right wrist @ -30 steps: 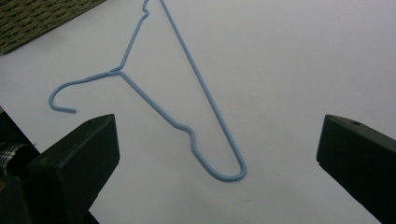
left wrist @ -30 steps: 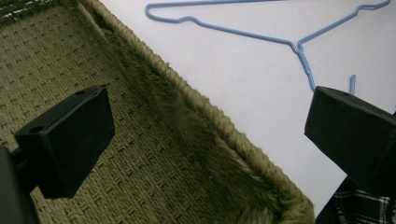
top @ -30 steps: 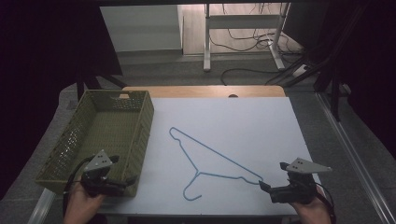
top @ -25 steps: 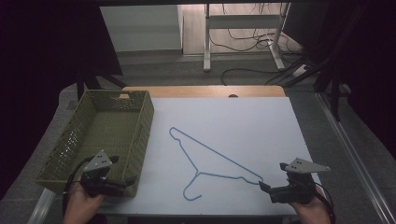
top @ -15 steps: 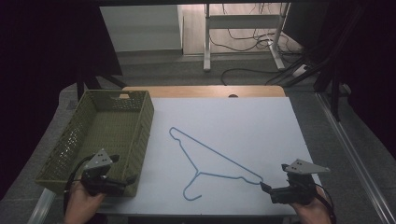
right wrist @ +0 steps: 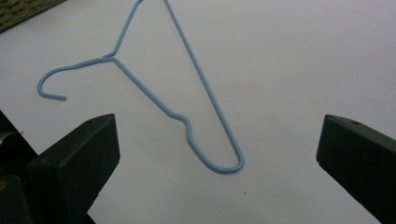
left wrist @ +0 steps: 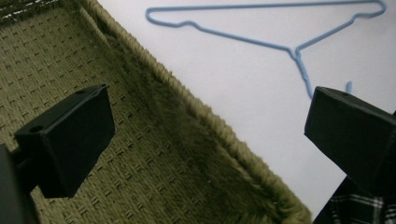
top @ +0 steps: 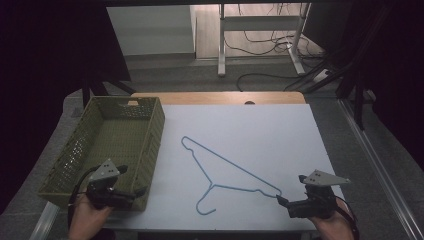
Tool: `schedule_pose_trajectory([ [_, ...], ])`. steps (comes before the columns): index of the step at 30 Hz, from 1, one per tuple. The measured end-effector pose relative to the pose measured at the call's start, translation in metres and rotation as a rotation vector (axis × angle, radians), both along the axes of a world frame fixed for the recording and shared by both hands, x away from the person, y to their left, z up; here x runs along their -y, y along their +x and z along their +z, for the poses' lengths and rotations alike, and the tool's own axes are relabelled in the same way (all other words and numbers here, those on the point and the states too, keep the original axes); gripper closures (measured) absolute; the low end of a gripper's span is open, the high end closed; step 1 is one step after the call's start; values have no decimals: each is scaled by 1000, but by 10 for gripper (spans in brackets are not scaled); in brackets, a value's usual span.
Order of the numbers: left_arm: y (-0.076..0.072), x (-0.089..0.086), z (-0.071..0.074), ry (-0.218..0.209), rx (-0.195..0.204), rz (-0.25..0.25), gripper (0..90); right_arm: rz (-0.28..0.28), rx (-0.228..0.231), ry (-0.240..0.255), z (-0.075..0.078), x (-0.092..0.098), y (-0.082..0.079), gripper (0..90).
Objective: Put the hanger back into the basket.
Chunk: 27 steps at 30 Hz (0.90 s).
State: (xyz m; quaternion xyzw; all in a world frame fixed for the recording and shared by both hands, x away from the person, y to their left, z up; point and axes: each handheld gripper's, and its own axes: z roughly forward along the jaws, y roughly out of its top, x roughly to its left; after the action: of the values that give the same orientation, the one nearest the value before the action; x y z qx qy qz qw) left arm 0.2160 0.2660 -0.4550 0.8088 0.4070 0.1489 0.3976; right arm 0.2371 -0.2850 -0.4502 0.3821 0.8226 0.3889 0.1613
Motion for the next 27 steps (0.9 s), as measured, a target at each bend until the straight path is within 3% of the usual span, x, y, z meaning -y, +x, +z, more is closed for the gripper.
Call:
schedule_pose_trajectory([
  [9,-1,3,8,-20,10,4,24,31,2,-7,6,-11,3,0],
  [14,0,11,14,-30,21,-3,28,59,-4,20,8,-18,7,0],
  [20,3,20,18,-48,16,-19,29,85,-12,4,11,-27,10,0],
  [27,4,37,20,-28,20,-58,27,102,-33,-14,11,-36,12,0],
])
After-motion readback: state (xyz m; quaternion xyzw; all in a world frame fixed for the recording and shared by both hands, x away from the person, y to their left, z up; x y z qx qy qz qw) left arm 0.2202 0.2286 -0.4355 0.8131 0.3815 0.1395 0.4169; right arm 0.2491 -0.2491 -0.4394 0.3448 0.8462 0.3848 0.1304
